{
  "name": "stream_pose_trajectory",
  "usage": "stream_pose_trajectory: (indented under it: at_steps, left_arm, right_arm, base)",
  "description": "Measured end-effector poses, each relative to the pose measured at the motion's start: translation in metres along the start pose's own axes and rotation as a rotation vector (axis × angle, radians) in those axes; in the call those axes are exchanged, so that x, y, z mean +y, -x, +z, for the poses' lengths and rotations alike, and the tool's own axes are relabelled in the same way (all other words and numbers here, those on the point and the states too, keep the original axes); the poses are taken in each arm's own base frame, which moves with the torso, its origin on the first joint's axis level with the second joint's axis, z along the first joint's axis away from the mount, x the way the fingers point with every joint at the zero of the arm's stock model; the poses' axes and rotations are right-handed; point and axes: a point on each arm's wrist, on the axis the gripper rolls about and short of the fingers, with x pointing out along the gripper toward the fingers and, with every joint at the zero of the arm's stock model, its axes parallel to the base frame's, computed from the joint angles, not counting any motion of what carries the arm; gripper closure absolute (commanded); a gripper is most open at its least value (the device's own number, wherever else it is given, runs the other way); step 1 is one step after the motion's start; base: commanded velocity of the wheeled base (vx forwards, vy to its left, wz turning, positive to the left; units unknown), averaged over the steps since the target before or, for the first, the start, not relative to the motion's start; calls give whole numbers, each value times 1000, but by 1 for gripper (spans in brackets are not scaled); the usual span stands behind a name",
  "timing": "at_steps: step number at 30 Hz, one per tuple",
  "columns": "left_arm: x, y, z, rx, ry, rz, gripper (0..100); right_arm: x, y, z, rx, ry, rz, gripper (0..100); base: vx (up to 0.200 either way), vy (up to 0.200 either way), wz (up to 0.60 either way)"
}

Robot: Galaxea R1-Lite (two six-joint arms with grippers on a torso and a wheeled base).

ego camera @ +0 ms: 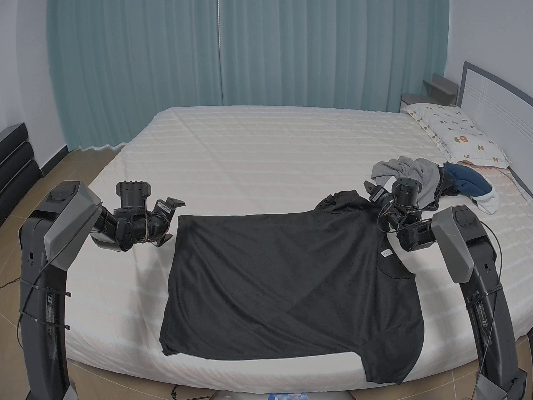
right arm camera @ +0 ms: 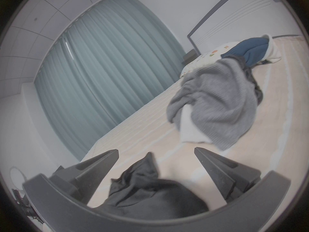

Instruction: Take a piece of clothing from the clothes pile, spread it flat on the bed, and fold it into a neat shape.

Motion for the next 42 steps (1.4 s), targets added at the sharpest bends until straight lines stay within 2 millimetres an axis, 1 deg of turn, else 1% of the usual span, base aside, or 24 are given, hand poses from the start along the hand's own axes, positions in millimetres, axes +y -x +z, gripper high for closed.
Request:
stream_pose_trajectory:
  at_steps: [7, 11, 16, 21, 25, 30, 33, 34, 39, 42]
  left_arm:
    - [0, 0, 0, 1, -1, 1, 0]
    - [0, 0, 0, 1, -10, 0, 0]
    - [-1, -2, 0, -3, -50, -7, 0]
    - [-6, -7, -2, -9, -69, -31, 0]
    - [-6, -11, -3, -34, -72, -22, 0]
    - [-4, -14, -3, -43, -76, -18, 0]
    - [-3, -15, -4, -42, -84, -15, 0]
    - [-3, -16, -4, -40, -86, -14, 0]
    - [0, -18, -5, -39, -96, -8, 0]
    - [1, -19, -6, -38, -112, -6, 0]
  right_arm:
    - [-5, 5, 10, 30, 3, -28, 0]
    - [-15, 11, 15, 71, 3, -44, 0]
    - [-24, 21, 9, 157, 2, -38, 0]
    - [-35, 24, 9, 176, -1, -61, 0]
    - [-34, 24, 5, 189, -1, -53, 0]
    - [-38, 24, 4, 192, -2, -62, 0]
    - [-36, 24, 1, 197, -1, -58, 0]
    - [-36, 24, 1, 198, 0, -57, 100]
    - [-37, 24, -1, 203, 0, -62, 100]
    - [-34, 25, -4, 208, 2, -58, 100]
  base:
    - [0, 0, 0]
    - [0, 0, 0]
    - [0, 0, 0]
    - [0, 0, 0]
    - [0, 0, 0]
    - [0, 0, 0]
    - [0, 0, 0]
    - [0, 0, 0]
    - [0, 0, 0]
    - [0, 0, 0]
